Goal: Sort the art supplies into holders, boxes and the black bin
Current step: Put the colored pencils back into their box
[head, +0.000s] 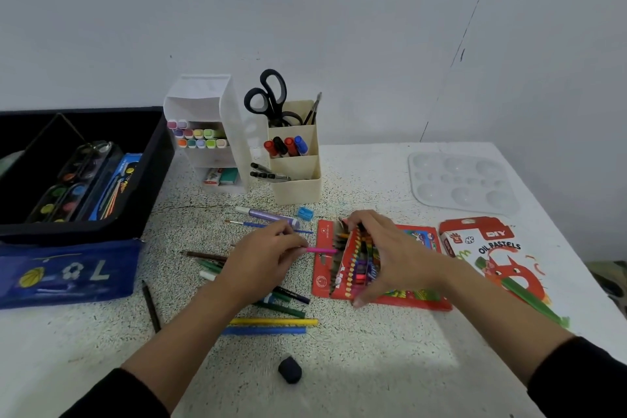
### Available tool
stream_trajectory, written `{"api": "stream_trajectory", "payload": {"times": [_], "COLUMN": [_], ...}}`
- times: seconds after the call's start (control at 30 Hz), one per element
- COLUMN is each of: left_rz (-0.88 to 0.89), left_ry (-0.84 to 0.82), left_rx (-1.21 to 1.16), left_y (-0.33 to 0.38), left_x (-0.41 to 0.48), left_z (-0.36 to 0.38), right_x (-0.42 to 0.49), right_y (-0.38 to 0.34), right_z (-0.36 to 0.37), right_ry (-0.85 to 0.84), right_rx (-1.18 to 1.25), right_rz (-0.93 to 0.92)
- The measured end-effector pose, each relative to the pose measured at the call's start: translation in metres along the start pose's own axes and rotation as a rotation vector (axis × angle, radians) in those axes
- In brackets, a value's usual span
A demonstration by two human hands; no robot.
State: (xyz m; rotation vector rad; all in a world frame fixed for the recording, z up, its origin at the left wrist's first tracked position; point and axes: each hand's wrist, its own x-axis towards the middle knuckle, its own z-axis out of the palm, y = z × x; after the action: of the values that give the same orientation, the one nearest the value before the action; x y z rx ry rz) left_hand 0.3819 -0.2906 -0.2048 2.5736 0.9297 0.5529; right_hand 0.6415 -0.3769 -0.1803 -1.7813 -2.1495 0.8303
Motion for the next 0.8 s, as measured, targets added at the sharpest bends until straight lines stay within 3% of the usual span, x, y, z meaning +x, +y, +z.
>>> {"api": "stream_trajectory", "payload": {"times": [0.13, 0.4, 0.6, 0.8], "left_rz": [0.035, -0.022, -0.181, -0.129], "left_ry": [-0.088, 0.022, -0.027, -0.014], "left_rx": [-0.095, -0.129, 0.130, -0.074], "left_y": [0.010, 0.026, -0.009, -0.010], "left_x": [-0.001, 0.022, -0.005, 0.004], "left_z": [0.014, 0.031, 0.001, 0.001], "right_x": [0.000, -0.001, -0.001, -0.002], "right_y": [0.000, 0.003, 0.001, 0.001], "right_z": [0.001, 0.003, 0.002, 0.005], "right_ry": [0.009, 0.010, -0.003, 0.007], "right_rx": [0.008, 0.039, 0.071, 0.102], "right_rz": [-0.012, -0.013, 0.004, 0.005]}}
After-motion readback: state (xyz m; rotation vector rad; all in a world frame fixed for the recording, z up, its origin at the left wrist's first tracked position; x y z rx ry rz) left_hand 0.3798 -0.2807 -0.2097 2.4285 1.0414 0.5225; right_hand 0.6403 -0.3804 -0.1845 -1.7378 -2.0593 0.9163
